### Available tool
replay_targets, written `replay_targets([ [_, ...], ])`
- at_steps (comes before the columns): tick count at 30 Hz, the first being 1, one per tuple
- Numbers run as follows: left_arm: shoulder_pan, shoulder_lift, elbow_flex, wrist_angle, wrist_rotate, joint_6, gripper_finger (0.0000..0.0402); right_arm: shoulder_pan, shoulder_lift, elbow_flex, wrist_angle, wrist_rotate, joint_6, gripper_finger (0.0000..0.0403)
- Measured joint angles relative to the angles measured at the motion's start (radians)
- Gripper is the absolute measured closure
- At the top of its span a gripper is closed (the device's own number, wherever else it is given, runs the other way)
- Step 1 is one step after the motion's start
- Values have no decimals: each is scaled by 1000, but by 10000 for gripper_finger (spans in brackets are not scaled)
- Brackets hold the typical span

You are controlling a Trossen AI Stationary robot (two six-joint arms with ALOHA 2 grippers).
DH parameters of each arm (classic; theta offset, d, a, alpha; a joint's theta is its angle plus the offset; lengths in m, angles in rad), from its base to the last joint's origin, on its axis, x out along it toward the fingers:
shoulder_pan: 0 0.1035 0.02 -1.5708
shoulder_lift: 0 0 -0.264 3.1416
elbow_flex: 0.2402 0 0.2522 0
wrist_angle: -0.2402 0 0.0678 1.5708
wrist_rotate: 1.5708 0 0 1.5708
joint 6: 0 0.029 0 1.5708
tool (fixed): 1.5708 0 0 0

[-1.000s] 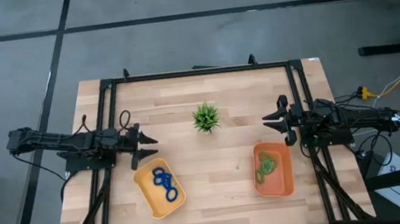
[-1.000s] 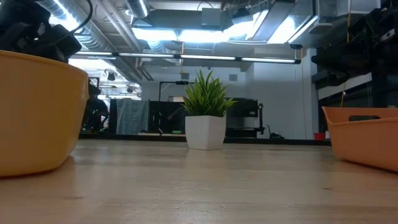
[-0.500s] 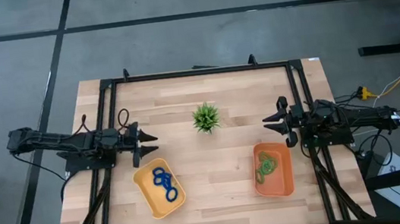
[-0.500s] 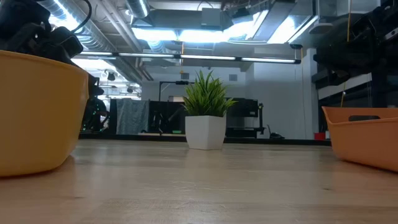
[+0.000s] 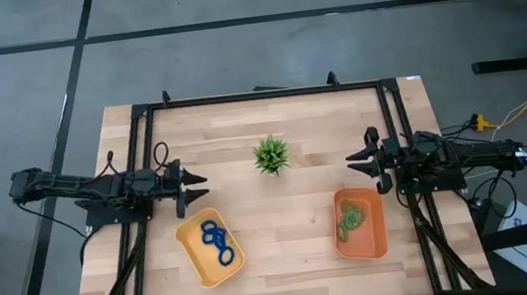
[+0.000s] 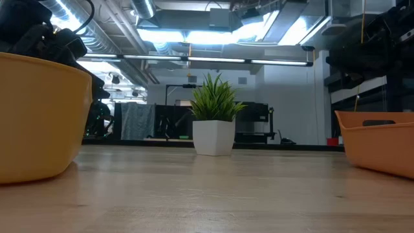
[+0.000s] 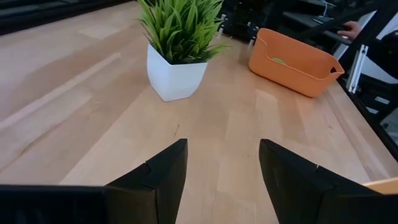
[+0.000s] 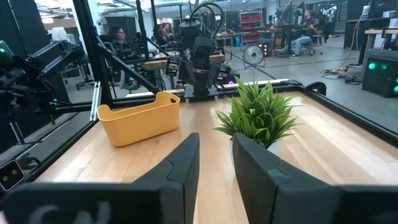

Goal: Sort spring keychains
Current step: Return to Home Position

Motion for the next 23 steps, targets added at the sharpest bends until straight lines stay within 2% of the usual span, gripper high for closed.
replay_targets([
  [23, 0, 0, 0, 7, -4, -4, 207, 0, 0, 0, 0, 0, 0, 305],
])
